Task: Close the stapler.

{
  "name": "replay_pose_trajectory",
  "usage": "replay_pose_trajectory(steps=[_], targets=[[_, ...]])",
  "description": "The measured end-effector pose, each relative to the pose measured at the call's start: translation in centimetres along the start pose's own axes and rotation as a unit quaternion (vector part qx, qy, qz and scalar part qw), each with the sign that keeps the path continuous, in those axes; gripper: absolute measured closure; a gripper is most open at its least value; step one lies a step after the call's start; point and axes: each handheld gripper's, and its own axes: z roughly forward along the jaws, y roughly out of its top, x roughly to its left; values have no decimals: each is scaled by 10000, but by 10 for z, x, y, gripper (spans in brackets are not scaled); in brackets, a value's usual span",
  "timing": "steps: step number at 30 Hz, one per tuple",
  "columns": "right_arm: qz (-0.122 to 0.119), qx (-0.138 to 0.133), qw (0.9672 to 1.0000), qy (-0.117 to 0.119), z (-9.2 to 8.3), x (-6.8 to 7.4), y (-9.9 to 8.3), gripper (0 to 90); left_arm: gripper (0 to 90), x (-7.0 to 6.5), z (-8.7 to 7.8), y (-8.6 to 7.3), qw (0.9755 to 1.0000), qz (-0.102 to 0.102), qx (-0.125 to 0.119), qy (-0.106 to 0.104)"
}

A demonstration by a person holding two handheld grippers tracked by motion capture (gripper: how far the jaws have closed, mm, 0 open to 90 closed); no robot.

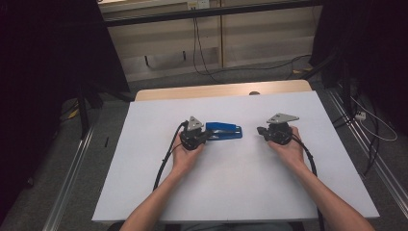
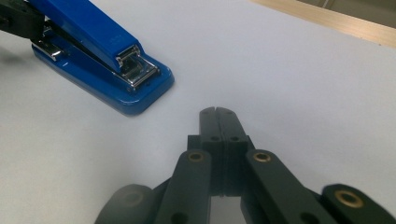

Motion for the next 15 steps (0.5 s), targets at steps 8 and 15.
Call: replay_pose_trajectory(steps=[8,15], targets=[[17,-113,9999,94,-2,2,0,900,896,1,-1,0,10000,-63,4,1],[178,-198,9995,159,-4,-1,-2,815,831,0,-2,1,9999,-80,19,-92]])
